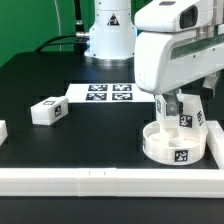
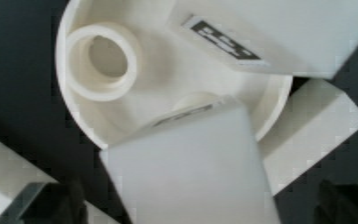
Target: Assemble stool
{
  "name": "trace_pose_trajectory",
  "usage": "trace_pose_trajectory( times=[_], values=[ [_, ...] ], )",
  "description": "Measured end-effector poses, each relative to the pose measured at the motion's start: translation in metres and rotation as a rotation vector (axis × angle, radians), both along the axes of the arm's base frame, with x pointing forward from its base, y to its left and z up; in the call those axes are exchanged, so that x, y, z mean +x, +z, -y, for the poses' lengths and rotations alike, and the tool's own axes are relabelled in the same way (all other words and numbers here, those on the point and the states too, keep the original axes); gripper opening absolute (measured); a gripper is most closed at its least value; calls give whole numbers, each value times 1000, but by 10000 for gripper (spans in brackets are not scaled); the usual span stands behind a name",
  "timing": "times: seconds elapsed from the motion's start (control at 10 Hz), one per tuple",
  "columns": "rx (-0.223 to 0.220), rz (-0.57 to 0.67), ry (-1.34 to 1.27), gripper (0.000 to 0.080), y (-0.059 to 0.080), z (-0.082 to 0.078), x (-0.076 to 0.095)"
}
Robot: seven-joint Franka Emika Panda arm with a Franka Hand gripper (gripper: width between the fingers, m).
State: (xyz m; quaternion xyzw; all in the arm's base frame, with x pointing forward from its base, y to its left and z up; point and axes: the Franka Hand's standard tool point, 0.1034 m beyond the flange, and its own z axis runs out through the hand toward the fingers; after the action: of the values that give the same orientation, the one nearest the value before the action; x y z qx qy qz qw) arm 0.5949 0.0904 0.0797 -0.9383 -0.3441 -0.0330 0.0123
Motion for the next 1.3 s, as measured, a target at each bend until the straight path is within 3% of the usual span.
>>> trace_pose_trajectory(
  times=[0.1,0.3,1.3],
  values=[
    [0,0,1,639,0,-1,0],
    [2,-1,-43,340,0,0,0],
    [47,-38,-791,341,0,-3,0]
  ],
)
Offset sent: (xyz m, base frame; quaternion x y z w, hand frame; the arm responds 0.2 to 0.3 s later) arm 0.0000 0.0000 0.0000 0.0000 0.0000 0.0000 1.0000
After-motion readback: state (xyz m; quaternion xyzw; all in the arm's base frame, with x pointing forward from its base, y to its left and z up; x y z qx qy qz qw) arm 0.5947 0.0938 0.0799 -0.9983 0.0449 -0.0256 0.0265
